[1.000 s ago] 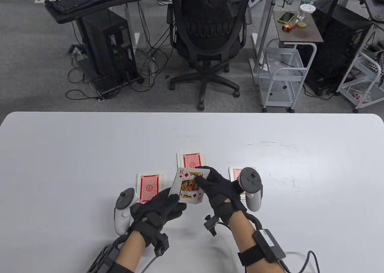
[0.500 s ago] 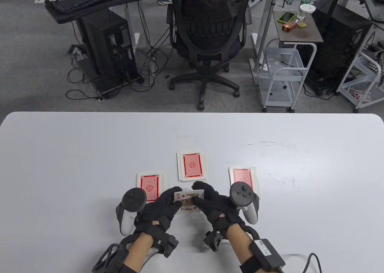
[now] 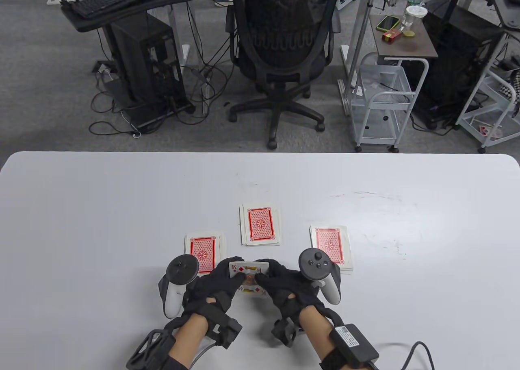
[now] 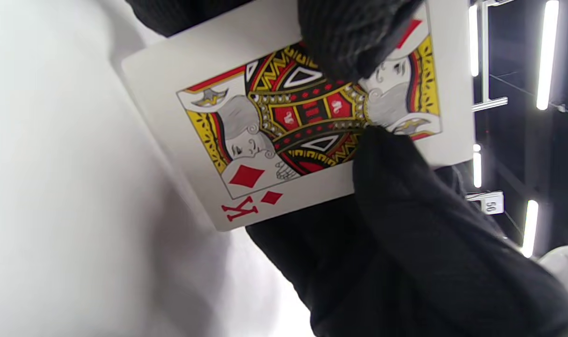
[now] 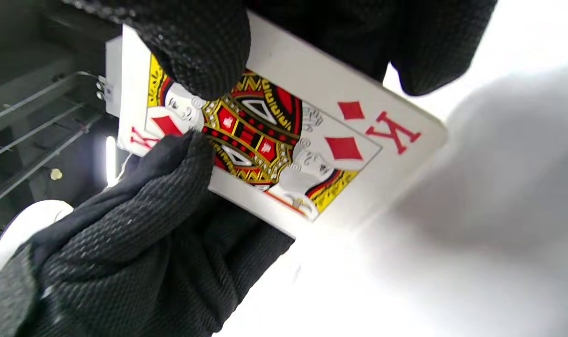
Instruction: Four-player card dealing with fan arrangement
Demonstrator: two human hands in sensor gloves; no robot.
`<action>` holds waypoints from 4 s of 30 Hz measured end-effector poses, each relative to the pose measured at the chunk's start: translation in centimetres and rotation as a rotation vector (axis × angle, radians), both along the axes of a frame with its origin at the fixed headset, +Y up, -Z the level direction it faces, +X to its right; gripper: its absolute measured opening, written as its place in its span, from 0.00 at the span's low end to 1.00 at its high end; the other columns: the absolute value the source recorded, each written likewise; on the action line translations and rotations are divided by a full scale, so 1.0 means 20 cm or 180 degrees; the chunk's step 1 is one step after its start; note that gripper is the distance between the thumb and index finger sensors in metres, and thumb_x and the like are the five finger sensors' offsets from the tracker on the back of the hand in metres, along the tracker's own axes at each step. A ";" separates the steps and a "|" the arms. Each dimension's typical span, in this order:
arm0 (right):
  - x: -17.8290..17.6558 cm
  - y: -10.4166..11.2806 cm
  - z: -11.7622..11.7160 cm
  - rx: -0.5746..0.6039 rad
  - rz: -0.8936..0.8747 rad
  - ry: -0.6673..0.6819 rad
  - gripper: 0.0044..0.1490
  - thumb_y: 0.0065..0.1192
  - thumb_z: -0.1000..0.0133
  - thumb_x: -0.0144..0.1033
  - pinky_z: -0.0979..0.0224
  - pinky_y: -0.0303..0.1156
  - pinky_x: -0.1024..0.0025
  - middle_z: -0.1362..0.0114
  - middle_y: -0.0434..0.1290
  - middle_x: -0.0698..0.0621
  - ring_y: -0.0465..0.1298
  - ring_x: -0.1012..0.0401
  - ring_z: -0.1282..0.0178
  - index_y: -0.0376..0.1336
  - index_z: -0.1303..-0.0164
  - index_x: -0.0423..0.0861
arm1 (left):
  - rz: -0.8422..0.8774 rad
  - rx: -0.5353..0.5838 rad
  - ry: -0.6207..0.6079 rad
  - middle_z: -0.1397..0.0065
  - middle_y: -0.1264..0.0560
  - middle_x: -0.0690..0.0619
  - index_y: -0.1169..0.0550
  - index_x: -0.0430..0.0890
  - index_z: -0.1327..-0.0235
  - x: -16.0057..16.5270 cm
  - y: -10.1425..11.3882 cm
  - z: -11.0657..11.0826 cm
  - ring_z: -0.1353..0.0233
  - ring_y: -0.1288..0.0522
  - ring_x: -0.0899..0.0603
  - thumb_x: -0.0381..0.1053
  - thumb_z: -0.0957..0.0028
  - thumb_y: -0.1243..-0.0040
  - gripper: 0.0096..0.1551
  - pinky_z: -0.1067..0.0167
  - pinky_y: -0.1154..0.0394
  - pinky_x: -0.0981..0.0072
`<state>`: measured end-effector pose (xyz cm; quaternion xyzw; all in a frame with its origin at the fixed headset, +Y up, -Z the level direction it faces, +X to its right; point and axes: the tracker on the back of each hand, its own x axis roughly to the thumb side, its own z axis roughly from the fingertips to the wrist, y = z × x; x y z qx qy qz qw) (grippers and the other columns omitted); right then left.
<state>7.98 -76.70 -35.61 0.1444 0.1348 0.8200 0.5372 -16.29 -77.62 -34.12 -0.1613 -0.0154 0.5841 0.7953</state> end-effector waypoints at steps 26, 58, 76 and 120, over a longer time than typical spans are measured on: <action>0.11 0.47 0.01 0.0859 -0.0285 -0.0333 0.43 0.59 0.36 0.54 0.32 0.59 0.31 0.24 0.58 0.38 0.68 0.36 0.28 0.51 0.17 0.43 | 0.1927 0.0229 -0.0941 0.18 0.34 0.53 0.35 0.68 0.26 0.06 0.04 0.01 0.27 0.25 0.31 0.60 0.44 0.45 0.31 0.36 0.26 0.39; 0.02 0.51 -0.06 0.1054 -0.0381 -0.0242 0.24 0.71 0.45 0.31 0.33 0.62 0.30 0.37 0.76 0.49 0.81 0.47 0.38 0.71 0.38 0.52 | 0.1684 0.0177 -0.0810 0.23 0.28 0.57 0.33 0.61 0.26 -0.01 0.04 0.03 0.24 0.27 0.37 0.54 0.42 0.41 0.29 0.34 0.26 0.43; 0.03 0.45 -0.08 0.0792 -0.0502 -0.0436 0.33 0.69 0.42 0.48 0.34 0.64 0.34 0.34 0.73 0.45 0.79 0.46 0.40 0.65 0.29 0.45 | 0.2125 0.0252 -0.0659 0.22 0.30 0.61 0.36 0.67 0.27 -0.02 0.06 0.03 0.23 0.28 0.41 0.52 0.41 0.41 0.30 0.31 0.28 0.48; -0.04 0.43 -0.12 0.0584 -0.1081 0.1132 0.43 0.66 0.37 0.37 0.29 0.55 0.26 0.17 0.57 0.43 0.62 0.39 0.16 0.49 0.15 0.51 | 0.2771 0.0114 -0.0783 0.24 0.27 0.58 0.35 0.61 0.25 0.00 0.06 0.03 0.28 0.22 0.38 0.45 0.43 0.37 0.33 0.36 0.22 0.47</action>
